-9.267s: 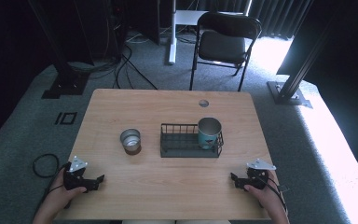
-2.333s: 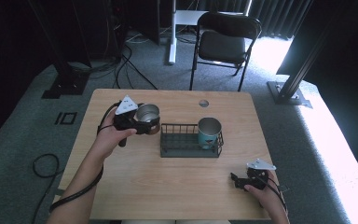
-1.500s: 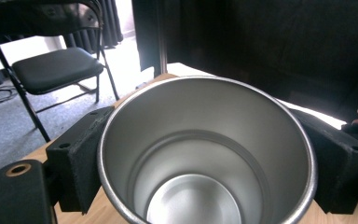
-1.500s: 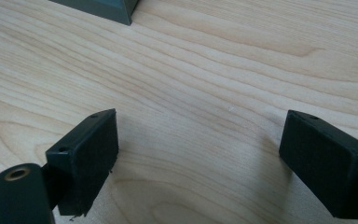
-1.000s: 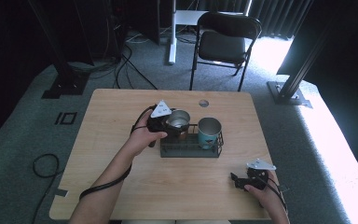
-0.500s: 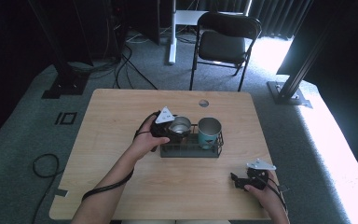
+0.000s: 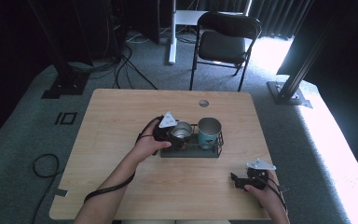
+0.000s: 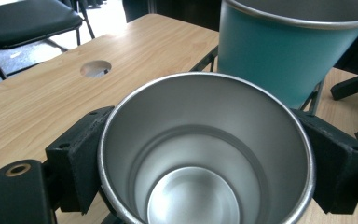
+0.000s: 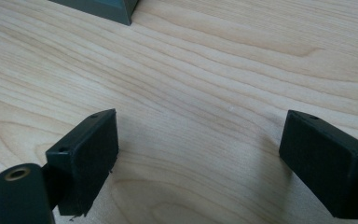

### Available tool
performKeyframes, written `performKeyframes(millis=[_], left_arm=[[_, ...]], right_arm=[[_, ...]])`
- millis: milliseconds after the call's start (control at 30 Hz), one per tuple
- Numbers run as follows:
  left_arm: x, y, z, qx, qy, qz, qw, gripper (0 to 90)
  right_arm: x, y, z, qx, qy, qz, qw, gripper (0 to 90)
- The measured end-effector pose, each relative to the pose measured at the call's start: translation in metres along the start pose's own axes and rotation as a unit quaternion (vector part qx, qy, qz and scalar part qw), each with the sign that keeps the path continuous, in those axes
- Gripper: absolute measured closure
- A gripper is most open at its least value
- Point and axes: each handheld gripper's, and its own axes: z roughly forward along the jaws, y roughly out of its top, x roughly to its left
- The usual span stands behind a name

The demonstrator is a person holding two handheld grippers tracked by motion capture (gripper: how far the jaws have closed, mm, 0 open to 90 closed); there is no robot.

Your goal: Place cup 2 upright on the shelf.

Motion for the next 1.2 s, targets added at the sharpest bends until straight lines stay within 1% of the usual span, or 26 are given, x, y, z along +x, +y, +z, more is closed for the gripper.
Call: performKeyframes(millis=[33, 67, 100, 233, 267, 300, 333, 400, 433, 467, 567, 633, 700, 733, 867, 1000, 1067, 1200], left_arm=[[0.0, 0.0, 0.0, -0.001, 0.001, -0.002, 1.0, 13.9], [0.0, 0.0, 0.0, -0.001, 0.0, 0.0, 1.0, 13.9], [-0.001, 0.0, 0.0, 0.001, 0.0, 0.007, 1.0, 13.9], [-0.002, -0.001, 0.001, 0.001, -0.001, 0.012, 0.9999, 13.7], [-0.002, -0.001, 0.001, 0.011, -0.006, 0.012, 0.9999, 13.7], [-0.003, -0.002, 0.001, 0.016, -0.01, 0.022, 0.9996, 7.5], [-0.003, -0.002, 0.001, 0.016, -0.01, 0.022, 0.9996, 4.3], [-0.003, -0.001, 0.0, 0.014, -0.017, 0.022, 0.9995, 3.0], [-0.003, 0.0, -0.001, 0.011, -0.016, 0.017, 0.9997, 3.0], [-0.003, 0.001, -0.002, 0.007, -0.011, 0.016, 0.9998, 3.0], [-0.002, 0.004, -0.006, 0.002, -0.006, 0.013, 0.9999, 3.0], [-0.002, 0.005, -0.009, 0.002, -0.003, 0.017, 0.9998, 3.0], [-0.002, 0.008, -0.014, -0.002, -0.001, 0.016, 0.9999, 3.0], [-0.002, 0.008, -0.014, -0.002, -0.001, 0.016, 0.9999, 3.0], [-0.001, 0.009, -0.021, -0.008, 0.01, 0.018, 0.9998, 3.0], [0.001, 0.01, -0.028, -0.013, 0.015, 0.019, 0.9996, 3.0], [0.002, 0.01, -0.032, -0.018, 0.015, 0.015, 0.9996, 3.0], [0.005, 0.007, -0.04, -0.02, 0.023, 0.012, 0.9995, 3.0]], right_arm=[[0.0, 0.0, 0.0, 0.0, 0.0, 0.0, 1.0, 11.2], [0.0, 0.0, 0.0, 0.0, 0.0, 0.0, 1.0, 11.2], [0.0, 0.0, 0.0, 0.0, 0.0, 0.0, 1.0, 11.2], [0.0, 0.0, 0.0, 0.0, 0.0, 0.0, 1.0, 11.2], [0.0, 0.0, 0.0, 0.0, 0.0, 0.0, 1.0, 11.3], [0.0, 0.0, 0.0, 0.0, 0.0, 0.0, 1.0, 11.2], [0.0, 0.0, 0.0, 0.0, 0.0, 0.0, 1.0, 11.2], [0.0, 0.0, 0.0, 0.0, 0.0, 0.0, 1.0, 11.2], [0.0, 0.0, 0.0, 0.0, 0.0, 0.0, 1.0, 11.2], [0.0, 0.0, 0.0, 0.0, 0.0, 0.0, 1.0, 11.2], [0.0, 0.0, 0.0, 0.0, 0.0, 0.0, 1.0, 11.2], [0.0, 0.0, 0.0, 0.0, 0.0, 0.0, 1.0, 11.2], [0.0, 0.0, 0.0, 0.0, 0.0, 0.0, 1.0, 11.2], [0.0, 0.0, 0.0, 0.0, 0.0, 0.0, 1.0, 11.2], [0.0, 0.0, 0.0, 0.0, 0.0, 0.0, 1.0, 11.2], [0.0, 0.0, 0.0, 0.0, 0.0, 0.0, 1.0, 11.3], [0.0, 0.0, 0.0, 0.0, 0.0, 0.0, 1.0, 11.2], [0.0, 0.0, 0.0, 0.0, 0.0, 0.0, 1.0, 11.2]])
